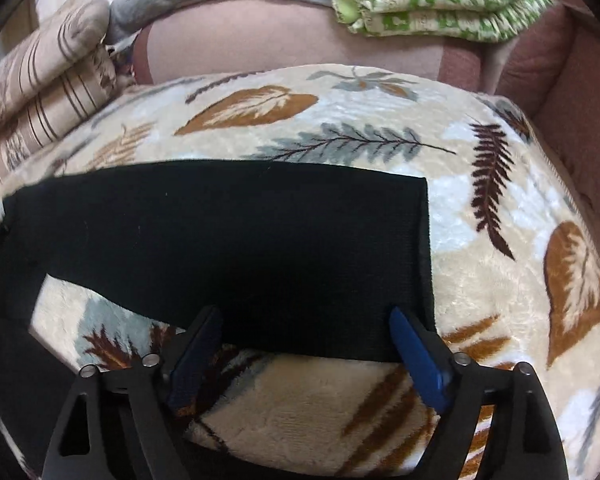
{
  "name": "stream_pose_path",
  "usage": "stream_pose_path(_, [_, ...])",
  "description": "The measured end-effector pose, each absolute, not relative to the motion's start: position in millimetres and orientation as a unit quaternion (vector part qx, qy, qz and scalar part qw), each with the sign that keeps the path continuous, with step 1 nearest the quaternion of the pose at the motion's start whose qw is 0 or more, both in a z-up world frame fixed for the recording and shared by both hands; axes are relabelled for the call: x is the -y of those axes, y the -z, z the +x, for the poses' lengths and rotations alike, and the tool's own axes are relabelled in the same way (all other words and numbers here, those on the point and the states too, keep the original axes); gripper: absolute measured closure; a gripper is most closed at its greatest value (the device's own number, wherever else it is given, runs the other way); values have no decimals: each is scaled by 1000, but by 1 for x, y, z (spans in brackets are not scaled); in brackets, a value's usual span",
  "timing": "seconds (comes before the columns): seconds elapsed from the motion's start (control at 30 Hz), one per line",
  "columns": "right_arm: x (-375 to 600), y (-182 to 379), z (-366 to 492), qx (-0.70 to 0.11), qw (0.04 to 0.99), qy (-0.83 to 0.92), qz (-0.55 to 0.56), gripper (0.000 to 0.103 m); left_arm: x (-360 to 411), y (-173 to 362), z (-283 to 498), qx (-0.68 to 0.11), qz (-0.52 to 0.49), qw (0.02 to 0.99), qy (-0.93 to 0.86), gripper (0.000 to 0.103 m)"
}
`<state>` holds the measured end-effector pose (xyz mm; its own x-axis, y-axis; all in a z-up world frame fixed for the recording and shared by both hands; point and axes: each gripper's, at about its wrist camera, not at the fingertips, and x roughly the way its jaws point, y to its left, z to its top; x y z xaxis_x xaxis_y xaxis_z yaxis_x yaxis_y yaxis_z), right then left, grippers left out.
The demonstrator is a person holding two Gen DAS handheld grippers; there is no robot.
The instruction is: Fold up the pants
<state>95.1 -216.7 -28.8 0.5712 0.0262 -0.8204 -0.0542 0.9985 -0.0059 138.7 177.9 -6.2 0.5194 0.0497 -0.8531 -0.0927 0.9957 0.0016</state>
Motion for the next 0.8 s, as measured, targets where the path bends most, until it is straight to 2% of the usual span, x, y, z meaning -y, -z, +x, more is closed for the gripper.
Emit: stream_pose_path(0.8, [210,33,97,-465,884,-22,-36,13,-175,6,140,-488,-11,872,-34,30])
